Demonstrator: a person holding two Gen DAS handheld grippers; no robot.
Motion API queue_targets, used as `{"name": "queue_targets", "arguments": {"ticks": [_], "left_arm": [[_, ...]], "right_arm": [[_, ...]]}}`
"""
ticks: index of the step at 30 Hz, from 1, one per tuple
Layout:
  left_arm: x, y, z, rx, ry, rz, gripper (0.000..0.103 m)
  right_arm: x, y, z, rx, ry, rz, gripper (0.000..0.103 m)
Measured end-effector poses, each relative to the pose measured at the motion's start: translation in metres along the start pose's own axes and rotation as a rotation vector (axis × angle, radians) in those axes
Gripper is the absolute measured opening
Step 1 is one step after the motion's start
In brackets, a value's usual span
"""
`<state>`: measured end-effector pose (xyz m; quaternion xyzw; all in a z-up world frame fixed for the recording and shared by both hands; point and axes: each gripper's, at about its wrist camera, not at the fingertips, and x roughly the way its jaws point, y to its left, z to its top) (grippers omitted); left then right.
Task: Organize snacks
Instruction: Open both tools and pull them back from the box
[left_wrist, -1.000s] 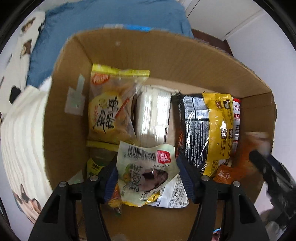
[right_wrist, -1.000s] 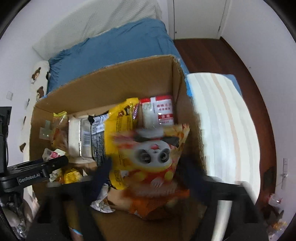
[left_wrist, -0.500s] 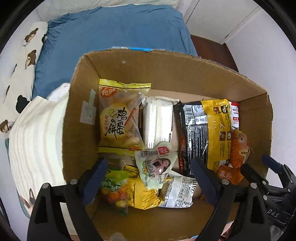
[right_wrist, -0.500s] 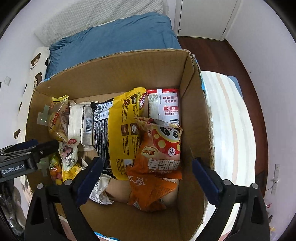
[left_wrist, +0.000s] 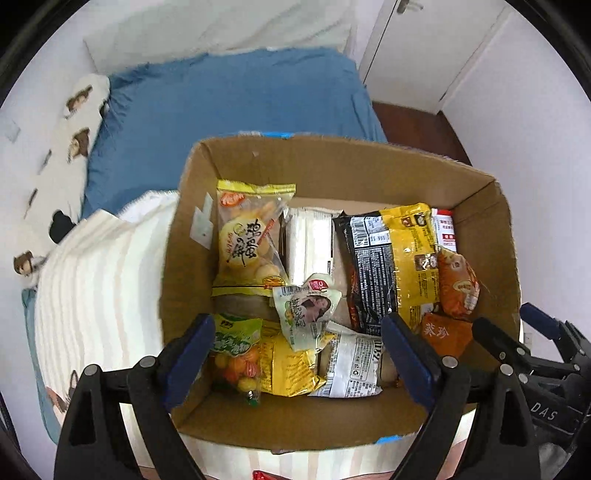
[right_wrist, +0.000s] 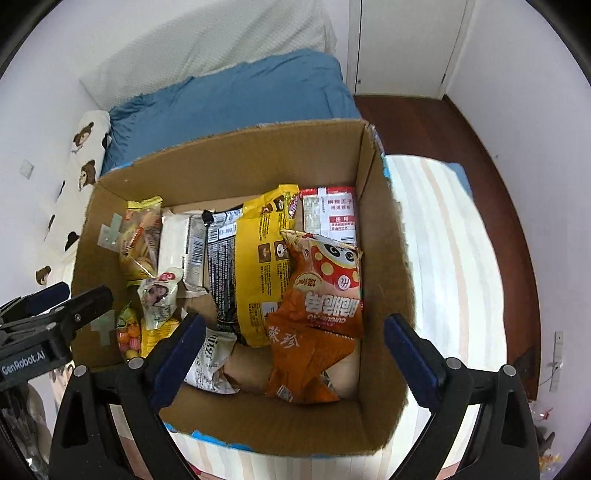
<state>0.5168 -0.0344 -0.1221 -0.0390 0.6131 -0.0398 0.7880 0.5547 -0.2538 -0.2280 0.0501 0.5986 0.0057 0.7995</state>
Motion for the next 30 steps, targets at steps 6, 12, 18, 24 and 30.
{"name": "queue_targets", "arguments": {"ticks": [6, 12, 18, 24, 30], "left_arm": [[-0.039, 0.000, -0.033, 0.011, -0.125, 0.034, 0.092], [-0.072, 0.000, -0.067, 0.016, -0.209, 0.035, 0.092], [-0.112, -0.004, -0.107, 0.016, -0.298, 0.035, 0.092], [-0.146, -0.007, -0.142, 0.016, -0.383, 0.050, 0.092], [-0.175, -0.012, -0.170, 0.019, -0.451, 0.065, 0.092]], "right_arm": [[-0.035, 0.006, -0.027, -0.023, -0.092, 0.002, 0.099], [-0.073, 0.009, -0.061, -0.028, -0.167, 0.033, 0.099], [-0.113, 0.010, -0.097, -0.040, -0.238, 0.054, 0.099], [-0.151, 0.006, -0.131, -0.037, -0.311, 0.064, 0.099], [-0.182, 0.002, -0.156, -0.029, -0.366, 0.084, 0.099]]}}
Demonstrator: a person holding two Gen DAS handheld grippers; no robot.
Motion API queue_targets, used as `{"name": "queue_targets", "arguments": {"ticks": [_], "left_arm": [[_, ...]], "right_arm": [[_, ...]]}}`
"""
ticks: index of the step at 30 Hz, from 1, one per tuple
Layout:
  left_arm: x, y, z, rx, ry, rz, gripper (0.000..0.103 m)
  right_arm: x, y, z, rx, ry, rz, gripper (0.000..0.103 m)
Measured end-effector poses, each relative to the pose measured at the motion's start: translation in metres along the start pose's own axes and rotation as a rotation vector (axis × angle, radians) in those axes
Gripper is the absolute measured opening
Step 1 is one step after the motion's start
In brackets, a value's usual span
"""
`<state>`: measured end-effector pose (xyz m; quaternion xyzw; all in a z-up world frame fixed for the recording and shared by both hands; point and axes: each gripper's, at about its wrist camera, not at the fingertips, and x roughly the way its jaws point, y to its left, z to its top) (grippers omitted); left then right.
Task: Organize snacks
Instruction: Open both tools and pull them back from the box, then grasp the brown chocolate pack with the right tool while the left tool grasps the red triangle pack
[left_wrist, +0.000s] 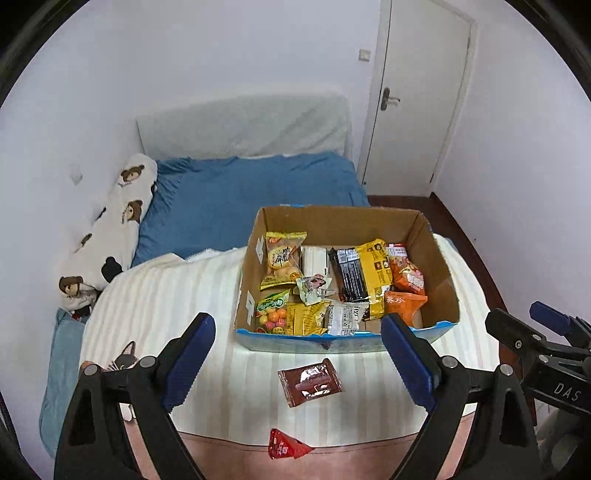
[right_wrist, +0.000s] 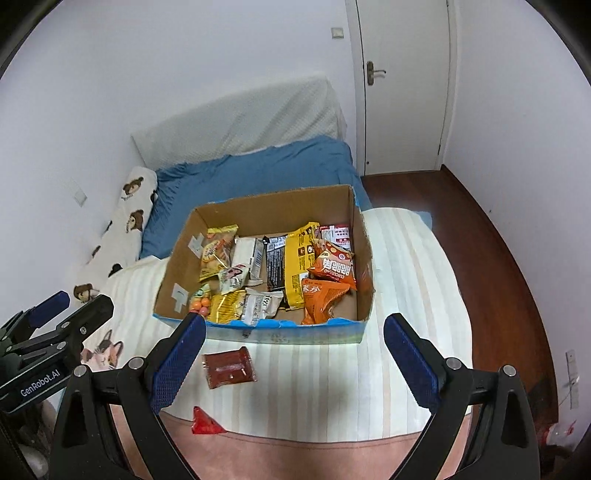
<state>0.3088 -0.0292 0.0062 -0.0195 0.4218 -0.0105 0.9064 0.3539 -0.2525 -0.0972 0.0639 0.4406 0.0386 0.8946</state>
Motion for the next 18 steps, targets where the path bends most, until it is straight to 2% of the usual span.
{"name": "queue_targets", "arguments": {"ticks": [5, 9, 13, 18], "left_arm": [[-0.021, -0.003, -0.011, 0.010, -0.047, 0.023, 0.092], [-0.017, 0.003, -0.026, -0.021, -0.019, 0.023, 0.092], [0.010, 0.023, -0.056, -0.078, 0.073, 0.067, 0.092], [0.058, 0.060, -0.105, -0.180, 0.212, 0.165, 0.092]], "right_arm": [[-0.023, 0.000, -0.012, 0.017, -0.033, 0.022, 0.099], [-0.018, -0.001, -0.025, 0.028, -0.001, 0.053, 0.099], [0.018, 0.006, -0.046, 0.006, 0.086, 0.125, 0.099], [0.105, 0.026, -0.076, -0.047, 0.259, 0.187, 0.099]]}}
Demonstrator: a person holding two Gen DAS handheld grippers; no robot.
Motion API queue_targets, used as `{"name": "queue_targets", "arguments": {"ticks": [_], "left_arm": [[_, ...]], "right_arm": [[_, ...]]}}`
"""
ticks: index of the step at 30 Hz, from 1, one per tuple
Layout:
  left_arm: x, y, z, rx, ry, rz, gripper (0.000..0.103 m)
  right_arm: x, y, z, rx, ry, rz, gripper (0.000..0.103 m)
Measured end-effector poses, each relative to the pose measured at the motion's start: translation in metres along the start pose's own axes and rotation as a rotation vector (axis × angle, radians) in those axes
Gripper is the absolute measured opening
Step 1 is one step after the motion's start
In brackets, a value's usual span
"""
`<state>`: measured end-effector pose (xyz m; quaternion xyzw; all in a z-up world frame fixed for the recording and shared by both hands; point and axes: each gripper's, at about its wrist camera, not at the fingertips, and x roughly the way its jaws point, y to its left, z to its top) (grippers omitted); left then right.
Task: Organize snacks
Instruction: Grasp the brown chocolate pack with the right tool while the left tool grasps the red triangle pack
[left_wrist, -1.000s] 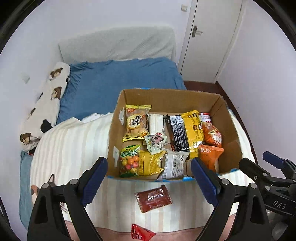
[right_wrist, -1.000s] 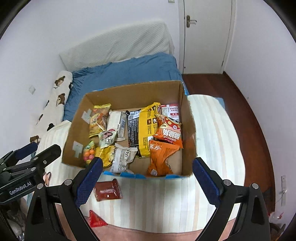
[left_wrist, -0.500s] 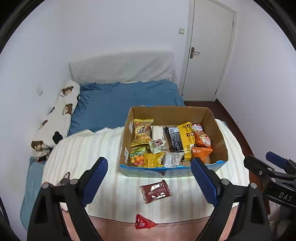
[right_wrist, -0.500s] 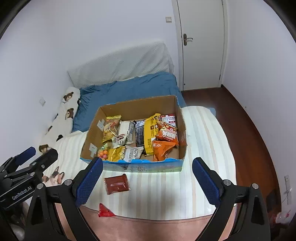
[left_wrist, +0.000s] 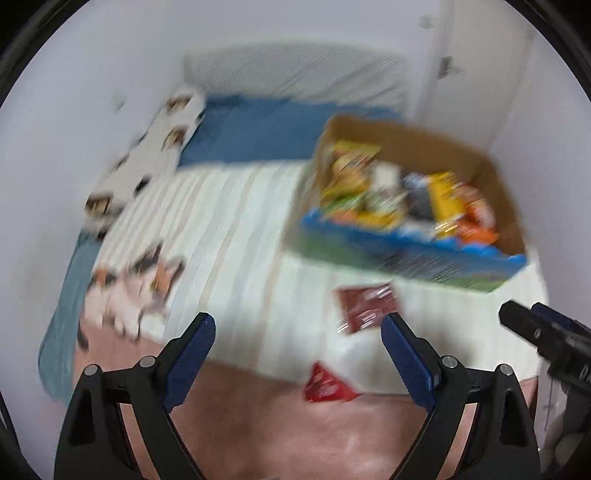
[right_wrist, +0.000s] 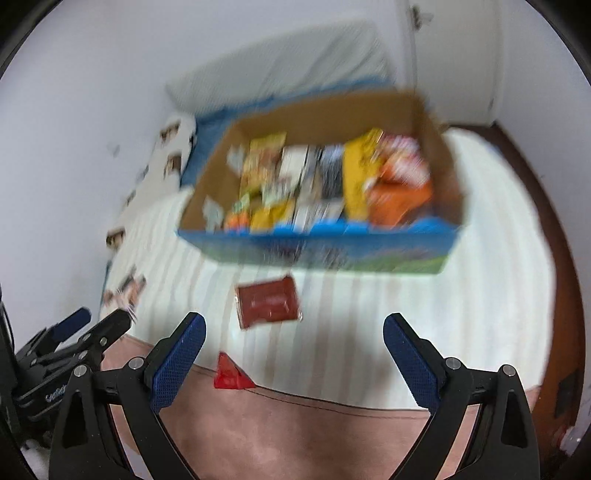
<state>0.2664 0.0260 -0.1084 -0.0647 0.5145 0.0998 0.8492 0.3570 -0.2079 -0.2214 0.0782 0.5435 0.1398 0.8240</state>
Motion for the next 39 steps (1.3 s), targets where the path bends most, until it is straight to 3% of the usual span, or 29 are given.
{"name": "queue_targets", "arguments": {"ticks": [4, 8, 16, 18, 19, 21, 24, 28, 31, 35, 39], "left_arm": [[0.054, 0.028, -0.029, -0.089, 0.125, 0.066, 0.092], [0.089, 0.047, -0.052, -0.173, 0.215, 0.079, 0.092], [0.099, 0.061, -0.065, -0.198, 0.223, 0.159, 0.092], [0.098, 0.061, -0.065, -0.193, 0.215, 0.172, 0.092], [0.097, 0.061, -0.065, -0.190, 0.212, 0.178, 0.092], [0.094, 0.060, -0.064, -0.182, 0.206, 0.182, 0.092], [0.090, 0.054, -0.060, -0.162, 0.203, 0.174, 0.092], [0.086, 0.042, -0.058, -0.128, 0.206, 0.130, 0.092], [0.087, 0.028, -0.056, -0.107, 0.222, 0.063, 0.092], [0.093, 0.007, -0.058, -0.078, 0.275, -0.044, 0.092], [0.108, -0.009, -0.062, -0.055, 0.349, -0.119, 0.092]], "right_arm": [[0.081, 0.005, 0.002, -0.025, 0.105, -0.008, 0.097], [0.138, 0.023, 0.005, -0.068, 0.165, -0.043, 0.097], [0.208, 0.055, -0.006, -0.137, 0.202, -0.138, 0.100], [0.211, 0.055, -0.008, -0.135, 0.182, -0.152, 0.097], [0.210, 0.056, -0.010, -0.144, 0.175, -0.173, 0.084], [0.208, 0.056, -0.012, -0.166, 0.164, -0.188, 0.071], [0.201, 0.047, -0.018, -0.159, 0.167, -0.178, 0.062], [0.182, 0.023, -0.031, -0.113, 0.166, -0.172, 0.060], [0.165, -0.002, -0.048, -0.069, 0.172, -0.172, 0.054], [0.141, -0.039, -0.078, 0.011, 0.183, -0.167, 0.053], [0.128, -0.063, -0.096, 0.134, 0.210, -0.053, 0.055]]}}
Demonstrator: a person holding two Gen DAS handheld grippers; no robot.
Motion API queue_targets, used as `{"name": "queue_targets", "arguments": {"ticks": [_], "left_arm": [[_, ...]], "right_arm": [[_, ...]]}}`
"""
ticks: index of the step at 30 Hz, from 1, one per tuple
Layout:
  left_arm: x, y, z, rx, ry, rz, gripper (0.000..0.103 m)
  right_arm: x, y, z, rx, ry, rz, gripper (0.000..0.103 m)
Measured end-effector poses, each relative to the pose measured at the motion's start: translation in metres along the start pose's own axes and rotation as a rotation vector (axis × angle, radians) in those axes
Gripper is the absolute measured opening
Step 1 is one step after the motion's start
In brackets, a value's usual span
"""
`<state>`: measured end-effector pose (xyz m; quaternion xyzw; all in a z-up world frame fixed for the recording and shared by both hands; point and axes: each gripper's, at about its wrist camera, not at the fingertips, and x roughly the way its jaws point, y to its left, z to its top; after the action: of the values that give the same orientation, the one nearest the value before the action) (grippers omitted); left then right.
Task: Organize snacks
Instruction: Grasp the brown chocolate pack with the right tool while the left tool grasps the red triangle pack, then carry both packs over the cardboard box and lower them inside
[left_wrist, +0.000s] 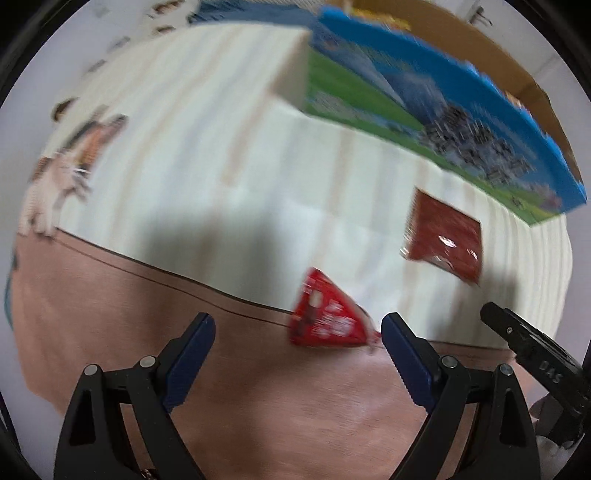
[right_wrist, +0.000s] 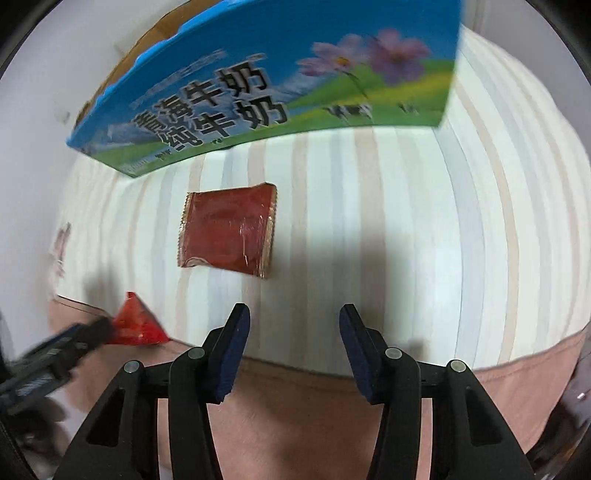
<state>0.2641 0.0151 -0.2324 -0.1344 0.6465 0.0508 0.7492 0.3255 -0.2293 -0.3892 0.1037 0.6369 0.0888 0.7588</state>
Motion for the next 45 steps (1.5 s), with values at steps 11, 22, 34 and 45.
{"name": "queue_targets", "arguments": {"ticks": [11, 22, 34, 45], "left_arm": [[0.040, 0.010, 0.006, -0.091, 0.041, -0.057, 0.051], [0.038, 0.029, -0.023, -0.212, -0.001, -0.082, 0.051], [0.046, 0.046, -0.043, -0.251, 0.000, -0.094, 0.051], [0.063, 0.051, -0.024, -0.231, 0.041, -0.237, 0.067]], "right_arm": [[-0.015, 0.088, 0.045, -0.510, 0.035, -0.048, 0.073], [0.063, 0.171, 0.053, -1.129, 0.333, -0.280, 0.073], [0.080, 0.169, 0.083, -0.942, 0.419, -0.233, 0.066], [0.034, 0.086, 0.089, -0.243, 0.390, 0.040, 0.075]]}}
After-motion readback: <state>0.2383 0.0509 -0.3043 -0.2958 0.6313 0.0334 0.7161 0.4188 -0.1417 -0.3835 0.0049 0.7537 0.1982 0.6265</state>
